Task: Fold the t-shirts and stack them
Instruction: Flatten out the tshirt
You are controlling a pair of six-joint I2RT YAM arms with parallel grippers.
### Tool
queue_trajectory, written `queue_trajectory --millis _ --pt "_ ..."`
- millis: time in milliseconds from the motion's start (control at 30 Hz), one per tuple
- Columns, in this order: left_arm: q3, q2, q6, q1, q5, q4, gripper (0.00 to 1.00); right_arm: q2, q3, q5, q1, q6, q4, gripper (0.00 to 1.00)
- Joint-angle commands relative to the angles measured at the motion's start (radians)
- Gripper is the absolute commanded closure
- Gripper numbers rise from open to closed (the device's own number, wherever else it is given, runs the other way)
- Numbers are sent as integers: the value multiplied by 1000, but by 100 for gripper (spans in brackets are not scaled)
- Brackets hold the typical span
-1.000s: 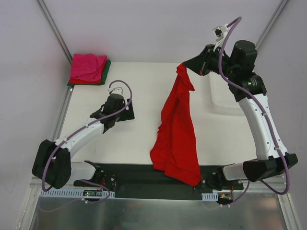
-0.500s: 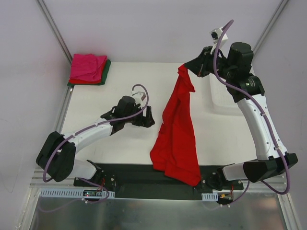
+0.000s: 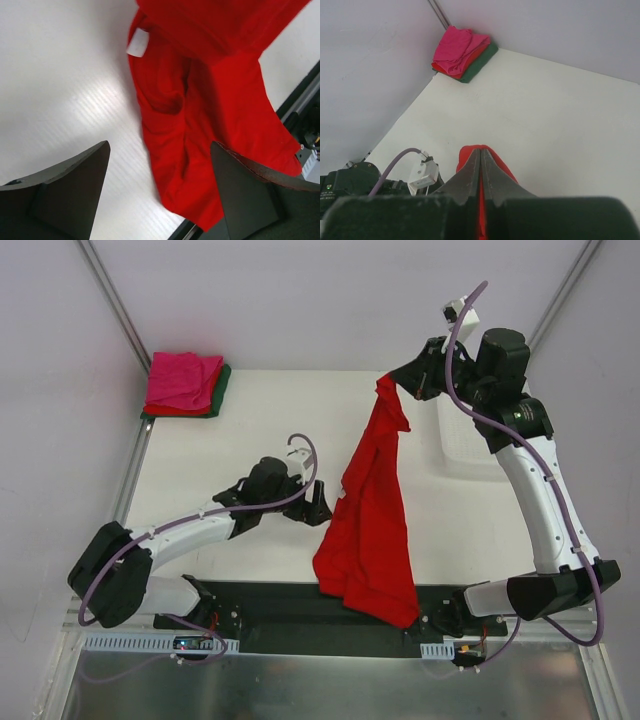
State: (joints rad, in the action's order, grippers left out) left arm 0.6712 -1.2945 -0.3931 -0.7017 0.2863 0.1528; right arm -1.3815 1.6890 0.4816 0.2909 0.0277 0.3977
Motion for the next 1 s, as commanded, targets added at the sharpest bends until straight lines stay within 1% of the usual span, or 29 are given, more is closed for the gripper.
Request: queue_trajectory --millis 0,167,267,467,667,700,800,900,933,967 --pt "14 -38 2 -76 -30 53 19 16 5 -8 -9 9 -37 99" --pt "67 -130 16 -191 -130 56 19 19 -3 -3 -15 9 -39 99" --pt "88 -184 22 -225 -185 62 20 22 -8 0 -16 8 -39 99" --pt "119 -252 45 -242 -249 67 22 22 -14 9 -18 6 -37 99" --pt "130 -293 49 -246 -282 76 27 24 -18 17 -21 5 -37 99" --pt "131 -299 49 -246 -306 79 28 22 -18 20 -21 5 -37 99" --pt "137 -318 54 -246 -315 82 31 22 -23 22 -22 5 -37 99" --pt "146 -336 53 -246 -317 85 40 24 -25 23 -25 5 -37 99" --pt "148 -342 51 -248 -317 85 46 24 -25 25 -25 5 -36 99" --pt "151 -344 50 -248 -317 85 49 24 -25 25 -25 5 -36 99"
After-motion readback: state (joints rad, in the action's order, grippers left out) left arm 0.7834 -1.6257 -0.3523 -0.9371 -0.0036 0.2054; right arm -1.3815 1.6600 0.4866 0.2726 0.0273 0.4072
